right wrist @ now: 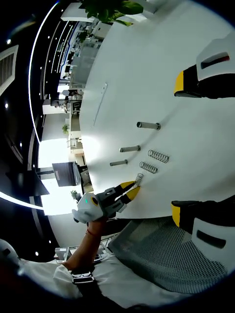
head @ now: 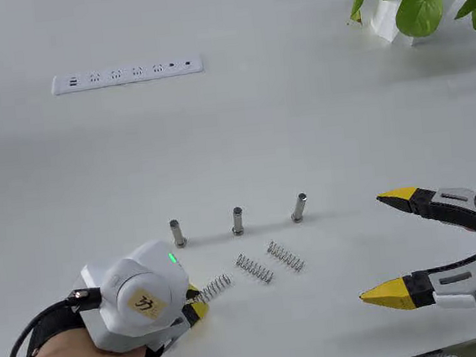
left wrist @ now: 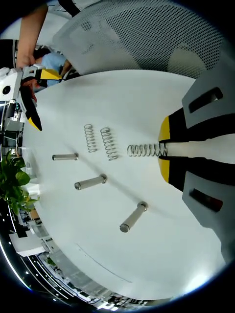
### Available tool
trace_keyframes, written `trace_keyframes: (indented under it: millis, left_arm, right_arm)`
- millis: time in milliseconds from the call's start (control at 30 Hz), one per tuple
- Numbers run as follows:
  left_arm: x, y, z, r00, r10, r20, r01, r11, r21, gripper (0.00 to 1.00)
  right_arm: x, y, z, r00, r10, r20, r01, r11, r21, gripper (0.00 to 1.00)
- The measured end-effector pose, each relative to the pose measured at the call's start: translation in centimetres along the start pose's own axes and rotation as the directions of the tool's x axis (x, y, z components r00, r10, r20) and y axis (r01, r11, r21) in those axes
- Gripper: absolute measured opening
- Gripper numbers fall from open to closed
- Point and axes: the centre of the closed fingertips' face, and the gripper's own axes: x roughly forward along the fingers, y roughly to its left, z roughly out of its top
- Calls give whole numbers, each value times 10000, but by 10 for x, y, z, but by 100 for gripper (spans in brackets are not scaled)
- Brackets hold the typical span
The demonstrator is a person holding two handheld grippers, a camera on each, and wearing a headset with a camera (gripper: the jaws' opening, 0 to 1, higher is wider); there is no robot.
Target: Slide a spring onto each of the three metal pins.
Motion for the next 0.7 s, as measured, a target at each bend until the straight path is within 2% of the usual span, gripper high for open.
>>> trace_keyframes:
  millis: [300,433,700]
  left_arm:
    - [-4,-3,0,9998,-78,194,81,9999,-118,7]
    - [-9,-4,1,9991,-110,398,120,9996,-252,7]
    - [-25,-4,11,9937,-35,1122,109,9978,-656,7]
  right_arm:
    - [1,3,1,10000,36,17,-36,10000,10,85]
    - [1,3,4,10000,42,60,-42,10000,-3,85]
    - [1,11,22,9995,188,254,-182,9996,-221,84]
